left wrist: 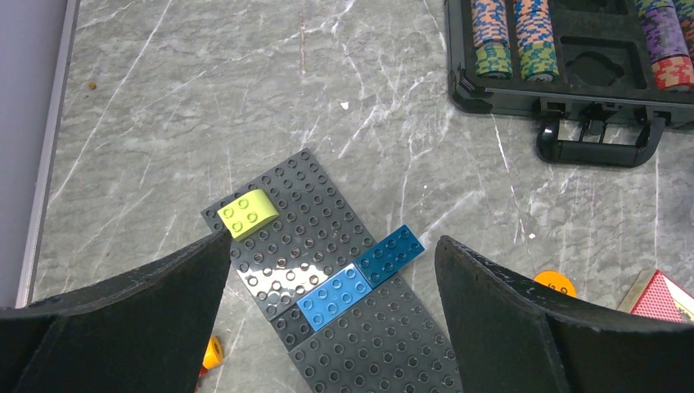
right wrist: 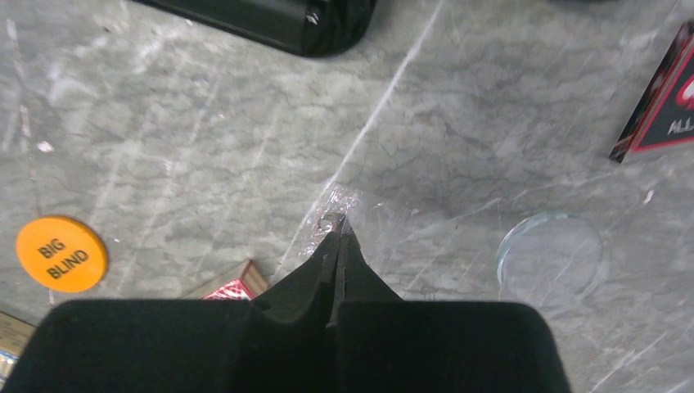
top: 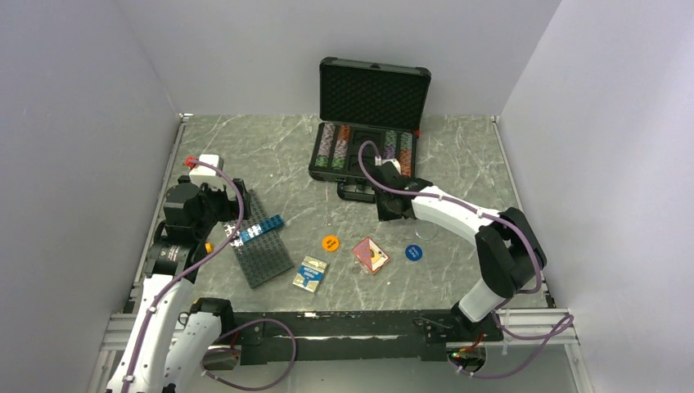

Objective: Pack up texas hold em set

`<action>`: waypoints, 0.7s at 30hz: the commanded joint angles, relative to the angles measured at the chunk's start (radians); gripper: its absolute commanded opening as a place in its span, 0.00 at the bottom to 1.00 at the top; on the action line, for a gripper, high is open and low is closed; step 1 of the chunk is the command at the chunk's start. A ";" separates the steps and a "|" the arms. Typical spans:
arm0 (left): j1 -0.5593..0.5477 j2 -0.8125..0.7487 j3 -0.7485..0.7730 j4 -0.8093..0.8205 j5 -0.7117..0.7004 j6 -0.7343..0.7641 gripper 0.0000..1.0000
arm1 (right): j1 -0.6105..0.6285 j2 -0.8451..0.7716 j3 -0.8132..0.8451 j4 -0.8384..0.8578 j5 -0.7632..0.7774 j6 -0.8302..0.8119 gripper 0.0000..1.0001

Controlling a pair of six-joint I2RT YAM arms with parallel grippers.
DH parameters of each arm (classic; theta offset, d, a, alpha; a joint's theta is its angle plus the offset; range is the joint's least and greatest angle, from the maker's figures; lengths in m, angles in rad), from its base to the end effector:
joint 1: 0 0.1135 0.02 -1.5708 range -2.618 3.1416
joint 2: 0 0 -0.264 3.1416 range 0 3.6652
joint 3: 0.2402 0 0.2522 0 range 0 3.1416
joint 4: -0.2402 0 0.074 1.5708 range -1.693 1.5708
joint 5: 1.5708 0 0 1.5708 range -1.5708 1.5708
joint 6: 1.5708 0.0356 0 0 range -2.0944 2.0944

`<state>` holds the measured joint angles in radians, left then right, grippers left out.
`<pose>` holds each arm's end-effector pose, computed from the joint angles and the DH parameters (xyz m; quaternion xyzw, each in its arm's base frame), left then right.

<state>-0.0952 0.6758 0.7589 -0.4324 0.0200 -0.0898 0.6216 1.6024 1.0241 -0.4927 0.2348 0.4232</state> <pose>0.1554 -0.0156 0.3213 0.0080 0.8192 -0.0611 0.5702 0.2636 0.1786 0.1984 -0.0665 0.9604 0.0242 0.2695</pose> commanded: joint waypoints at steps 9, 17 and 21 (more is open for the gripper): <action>-0.003 -0.012 0.017 0.018 -0.006 0.002 0.99 | -0.077 0.079 0.274 0.009 -0.056 -0.220 0.00; -0.003 -0.011 0.019 0.018 -0.009 0.005 0.99 | -0.093 0.264 0.504 0.011 -0.094 -0.309 0.00; -0.003 -0.012 0.016 0.021 -0.009 0.005 0.99 | -0.098 0.349 0.598 0.010 -0.111 -0.344 0.00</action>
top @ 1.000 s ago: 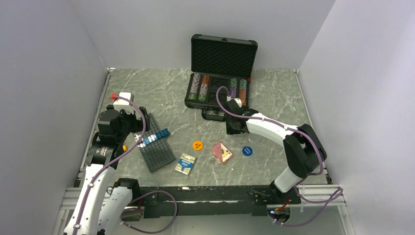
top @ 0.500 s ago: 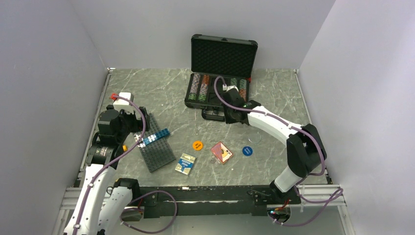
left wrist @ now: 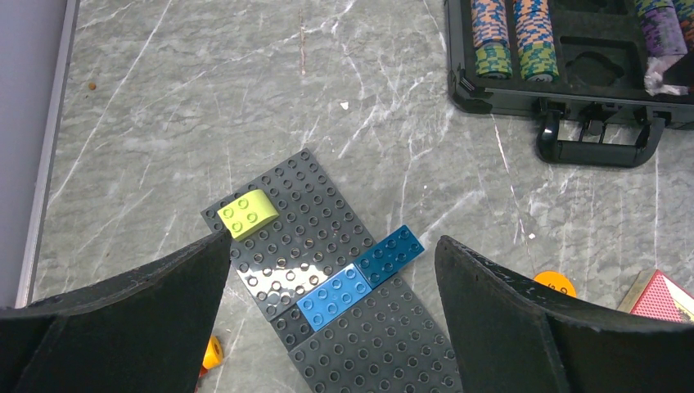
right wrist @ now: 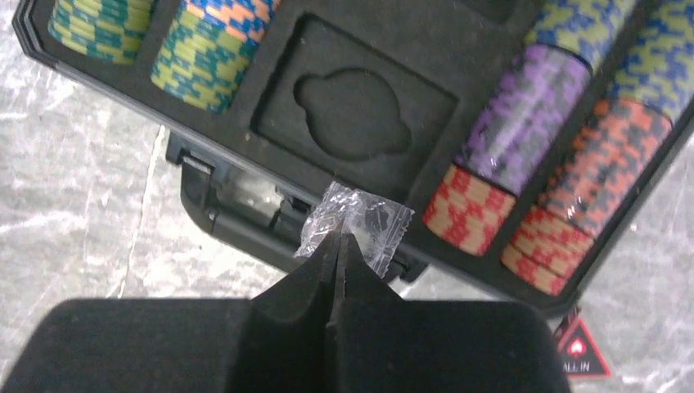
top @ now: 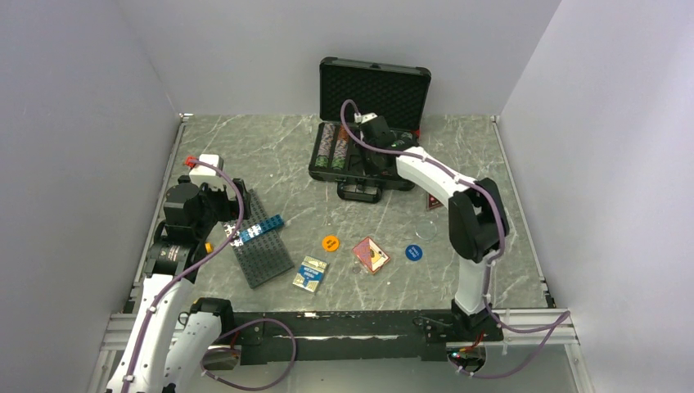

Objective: Pack up texas hold em set

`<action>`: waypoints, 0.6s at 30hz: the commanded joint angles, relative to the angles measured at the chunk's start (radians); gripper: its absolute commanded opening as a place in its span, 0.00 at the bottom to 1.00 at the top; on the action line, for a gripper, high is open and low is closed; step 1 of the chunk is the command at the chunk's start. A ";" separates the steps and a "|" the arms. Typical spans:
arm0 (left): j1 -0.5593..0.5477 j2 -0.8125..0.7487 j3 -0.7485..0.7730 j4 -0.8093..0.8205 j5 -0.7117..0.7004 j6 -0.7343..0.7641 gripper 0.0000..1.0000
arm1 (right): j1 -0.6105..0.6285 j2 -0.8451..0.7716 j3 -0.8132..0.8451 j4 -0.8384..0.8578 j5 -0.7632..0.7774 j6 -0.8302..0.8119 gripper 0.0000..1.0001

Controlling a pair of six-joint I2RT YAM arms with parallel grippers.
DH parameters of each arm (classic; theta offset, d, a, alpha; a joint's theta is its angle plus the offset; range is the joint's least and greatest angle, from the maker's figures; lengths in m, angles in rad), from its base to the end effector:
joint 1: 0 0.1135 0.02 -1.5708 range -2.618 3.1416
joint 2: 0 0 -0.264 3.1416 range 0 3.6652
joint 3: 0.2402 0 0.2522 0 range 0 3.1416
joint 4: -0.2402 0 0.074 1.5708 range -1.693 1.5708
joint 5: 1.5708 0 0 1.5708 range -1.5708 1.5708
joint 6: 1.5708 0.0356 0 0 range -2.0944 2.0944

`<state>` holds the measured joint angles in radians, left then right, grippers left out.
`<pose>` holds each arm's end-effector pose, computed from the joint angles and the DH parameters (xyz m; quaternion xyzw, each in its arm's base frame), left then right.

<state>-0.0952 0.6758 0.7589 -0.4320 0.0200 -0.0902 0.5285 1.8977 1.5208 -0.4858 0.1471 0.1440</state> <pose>0.1554 -0.0156 0.3213 0.0078 0.8190 -0.0613 0.5704 0.3702 0.2101 0.2462 -0.1537 0.9231 0.0490 0.3491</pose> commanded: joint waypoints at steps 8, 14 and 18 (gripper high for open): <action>-0.003 -0.014 0.022 0.018 -0.002 0.007 0.99 | -0.015 0.207 0.248 -0.022 -0.050 -0.108 0.00; -0.003 -0.016 0.022 0.018 0.001 0.007 0.99 | -0.042 0.270 0.300 -0.058 -0.082 -0.103 0.00; -0.003 -0.018 0.022 0.019 0.001 0.007 0.99 | -0.057 0.282 0.293 -0.061 -0.111 -0.100 0.00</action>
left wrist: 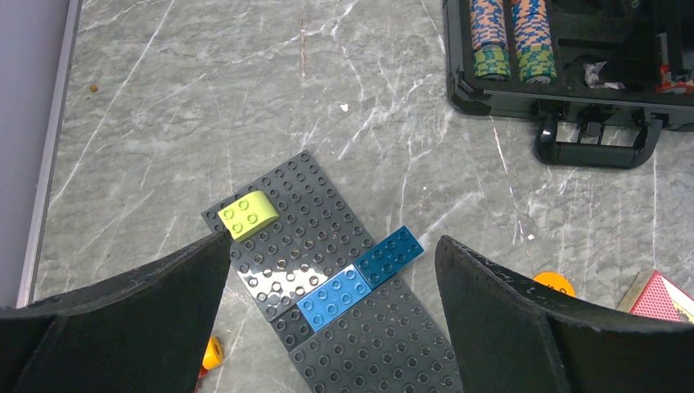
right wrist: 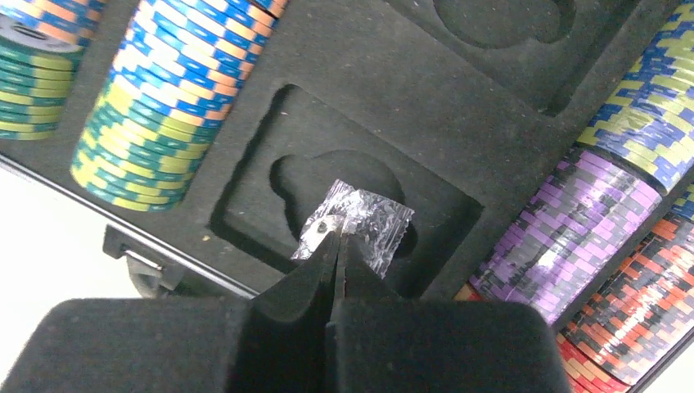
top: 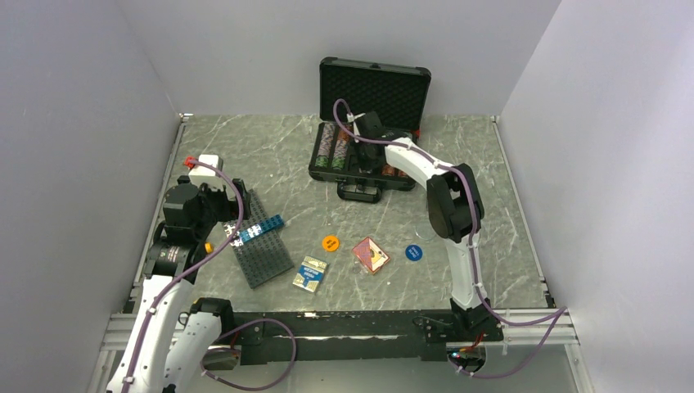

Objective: Pack up texas hold em set

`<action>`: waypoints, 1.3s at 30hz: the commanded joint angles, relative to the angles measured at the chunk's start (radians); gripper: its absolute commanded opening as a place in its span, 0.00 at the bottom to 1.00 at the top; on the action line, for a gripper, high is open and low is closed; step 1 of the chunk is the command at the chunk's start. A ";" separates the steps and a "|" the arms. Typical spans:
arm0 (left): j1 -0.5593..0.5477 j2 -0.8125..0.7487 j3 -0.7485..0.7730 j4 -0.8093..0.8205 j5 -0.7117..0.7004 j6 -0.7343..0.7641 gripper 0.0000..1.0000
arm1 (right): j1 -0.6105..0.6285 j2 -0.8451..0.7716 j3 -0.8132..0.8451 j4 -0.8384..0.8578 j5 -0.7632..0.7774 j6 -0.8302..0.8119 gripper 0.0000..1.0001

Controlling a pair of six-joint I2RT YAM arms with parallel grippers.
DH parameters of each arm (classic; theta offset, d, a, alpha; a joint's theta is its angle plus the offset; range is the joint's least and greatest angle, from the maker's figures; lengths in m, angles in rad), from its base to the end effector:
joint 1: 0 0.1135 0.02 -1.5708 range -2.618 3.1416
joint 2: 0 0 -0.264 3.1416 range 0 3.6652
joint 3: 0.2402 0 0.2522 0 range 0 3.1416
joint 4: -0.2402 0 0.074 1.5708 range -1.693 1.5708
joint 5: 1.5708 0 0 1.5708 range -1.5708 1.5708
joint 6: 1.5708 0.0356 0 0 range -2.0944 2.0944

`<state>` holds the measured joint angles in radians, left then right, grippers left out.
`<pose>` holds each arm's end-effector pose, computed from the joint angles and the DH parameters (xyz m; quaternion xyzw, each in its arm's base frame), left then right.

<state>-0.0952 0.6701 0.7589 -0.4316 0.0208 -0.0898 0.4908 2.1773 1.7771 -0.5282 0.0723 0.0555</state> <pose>0.1542 -0.0155 0.3221 0.0082 0.8173 -0.0617 0.5729 0.4290 0.2264 0.2026 -0.1936 0.9283 0.0521 0.3131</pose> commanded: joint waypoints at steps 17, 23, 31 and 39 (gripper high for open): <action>-0.002 -0.009 0.023 0.019 0.004 0.009 0.99 | -0.018 0.046 0.077 -0.011 -0.102 0.032 0.00; -0.001 -0.008 0.023 0.018 0.005 0.009 0.99 | -0.017 0.056 0.088 -0.009 -0.097 0.058 0.00; -0.001 -0.007 0.023 0.017 0.005 0.009 0.99 | -0.017 0.055 0.105 -0.019 -0.085 0.066 0.28; -0.001 -0.009 0.023 0.016 0.005 0.009 0.99 | -0.018 0.020 0.109 -0.029 -0.074 0.067 0.53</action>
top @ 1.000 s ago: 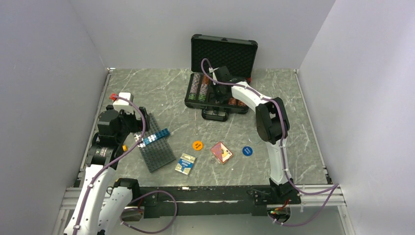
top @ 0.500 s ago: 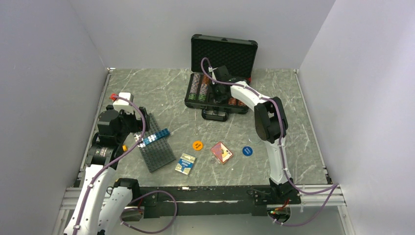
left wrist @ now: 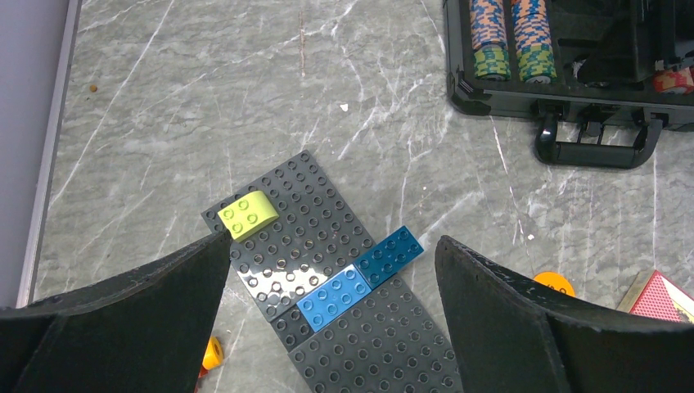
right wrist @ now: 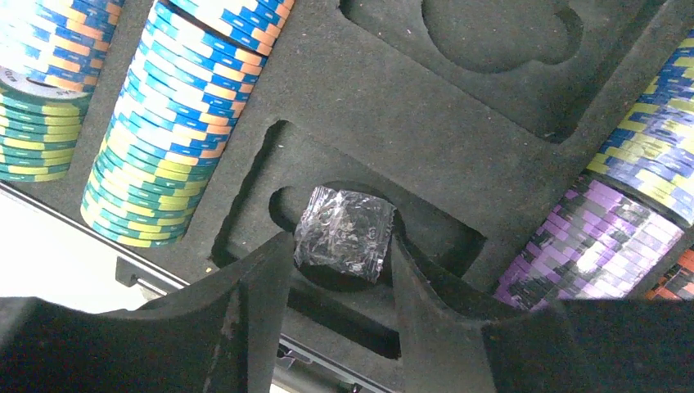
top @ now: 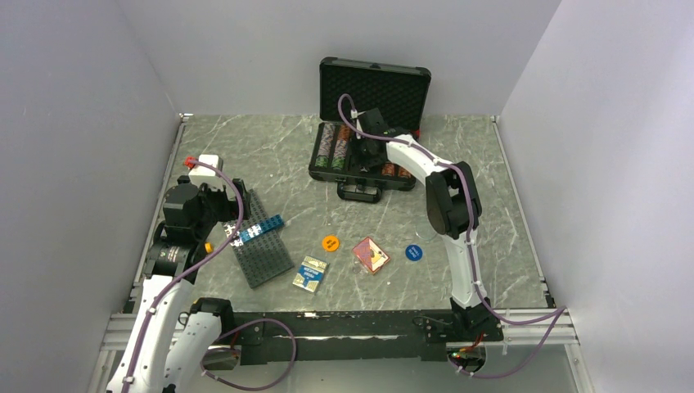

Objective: Pack up texas hold em set

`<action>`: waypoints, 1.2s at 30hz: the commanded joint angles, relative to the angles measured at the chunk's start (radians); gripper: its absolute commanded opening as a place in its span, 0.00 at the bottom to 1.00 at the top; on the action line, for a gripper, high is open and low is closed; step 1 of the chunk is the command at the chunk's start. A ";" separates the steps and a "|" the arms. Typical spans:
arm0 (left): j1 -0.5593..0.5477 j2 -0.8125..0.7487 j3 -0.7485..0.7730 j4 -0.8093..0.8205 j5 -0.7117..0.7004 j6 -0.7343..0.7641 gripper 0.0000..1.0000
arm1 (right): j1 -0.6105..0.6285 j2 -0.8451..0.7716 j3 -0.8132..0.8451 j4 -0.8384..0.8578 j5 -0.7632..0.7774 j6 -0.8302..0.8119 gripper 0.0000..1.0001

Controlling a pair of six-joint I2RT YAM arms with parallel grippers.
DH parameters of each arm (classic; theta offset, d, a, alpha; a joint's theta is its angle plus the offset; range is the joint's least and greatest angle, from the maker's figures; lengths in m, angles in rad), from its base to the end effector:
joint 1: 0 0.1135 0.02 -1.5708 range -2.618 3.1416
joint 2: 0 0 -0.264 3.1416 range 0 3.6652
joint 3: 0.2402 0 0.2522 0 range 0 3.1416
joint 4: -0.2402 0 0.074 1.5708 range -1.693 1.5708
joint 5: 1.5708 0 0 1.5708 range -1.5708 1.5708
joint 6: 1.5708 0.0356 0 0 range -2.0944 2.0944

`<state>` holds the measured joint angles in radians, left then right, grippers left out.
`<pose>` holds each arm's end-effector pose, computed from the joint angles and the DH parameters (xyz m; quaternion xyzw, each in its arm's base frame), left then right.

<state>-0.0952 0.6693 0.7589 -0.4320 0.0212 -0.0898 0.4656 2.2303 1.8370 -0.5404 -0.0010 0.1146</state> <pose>0.1540 -0.0155 0.3222 0.0083 0.8172 -0.0619 0.5730 0.4434 0.2228 0.1956 -0.1660 0.9351 0.0900 0.3000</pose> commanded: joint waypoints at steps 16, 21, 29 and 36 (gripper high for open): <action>-0.001 -0.026 0.025 0.014 -0.006 0.015 0.99 | 0.034 -0.361 -0.221 0.110 0.023 0.029 0.78; -0.001 -0.043 0.019 0.021 -0.018 0.007 0.99 | 0.045 -0.554 -0.440 0.142 -0.028 0.115 0.74; -0.001 -0.026 0.017 0.023 0.004 0.004 0.99 | 0.209 -0.785 -0.724 0.093 0.026 0.190 0.67; -0.003 -0.035 0.011 0.024 -0.018 0.001 0.99 | 0.477 -0.829 -0.868 0.052 0.104 0.270 0.57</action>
<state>-0.0952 0.6456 0.7589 -0.4320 0.0196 -0.0902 0.8436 1.4338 1.0195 -0.4614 0.0547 0.3191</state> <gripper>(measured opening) 0.993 0.597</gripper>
